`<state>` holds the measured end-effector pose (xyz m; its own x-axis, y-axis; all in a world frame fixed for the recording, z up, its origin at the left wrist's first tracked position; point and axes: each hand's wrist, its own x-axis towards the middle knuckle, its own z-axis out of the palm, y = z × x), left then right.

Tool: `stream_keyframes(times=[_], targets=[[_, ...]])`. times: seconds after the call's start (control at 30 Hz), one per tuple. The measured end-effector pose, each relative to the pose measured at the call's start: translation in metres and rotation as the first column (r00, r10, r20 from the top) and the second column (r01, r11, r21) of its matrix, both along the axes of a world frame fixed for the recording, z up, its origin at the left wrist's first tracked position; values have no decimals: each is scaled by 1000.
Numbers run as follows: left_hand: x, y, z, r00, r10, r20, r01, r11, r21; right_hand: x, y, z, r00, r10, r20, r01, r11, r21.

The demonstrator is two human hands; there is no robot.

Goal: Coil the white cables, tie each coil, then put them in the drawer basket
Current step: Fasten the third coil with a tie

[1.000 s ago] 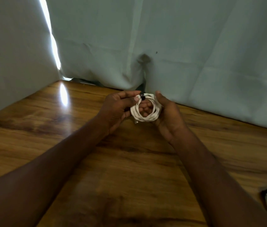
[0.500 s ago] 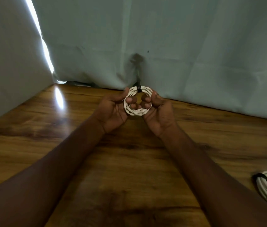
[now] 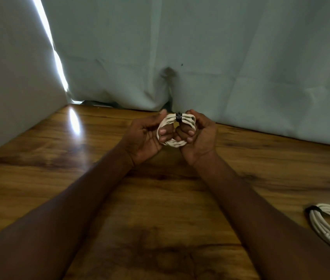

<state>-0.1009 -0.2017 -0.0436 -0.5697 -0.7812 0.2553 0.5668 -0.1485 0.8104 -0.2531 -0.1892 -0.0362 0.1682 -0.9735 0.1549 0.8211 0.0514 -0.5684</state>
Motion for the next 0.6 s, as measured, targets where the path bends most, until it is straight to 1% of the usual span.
stream_keyframes(times=[0.07, 0.13, 0.2, 0.27, 0.33, 0.47, 0.53, 0.57, 0.6], targets=[[1, -1, 2, 998, 22, -65, -23, 1000, -12, -5, 0, 3, 999, 47, -7, -48, 996, -70], [4, -2, 2, 991, 83, -104, -89, 994, -56, -9, 3, 3, 999, 28, -44, -34, 992, -125], [6, -2, -1, 981, 158, -113, -167, 983, -78, -10, 3, 1, 991, -27, -131, 5, 986, -165], [8, -1, -3, 973, 201, -111, -211, 973, -91, -9, 4, 1, 963, -103, -250, 52, 977, -205], [8, -5, -5, 967, 239, -93, -247, 965, -92, -10, 4, 0, 932, -153, -328, 83, 972, -220], [7, -15, -6, 955, 296, -24, -297, 948, -110, -17, 2, 0, 919, -179, -353, 111, 972, -205], [6, -18, -6, 922, 382, 55, -371, 917, -149, -18, 4, 2, 897, -237, -373, 146, 956, -255], [6, -19, -7, 885, 451, 120, -430, 888, -164, -18, 6, 3, 852, -315, -419, 187, 929, -319], [6, -19, -7, 832, 522, 191, -494, 852, -175, -18, 9, 4, 753, -432, -496, 231, 880, -416]])
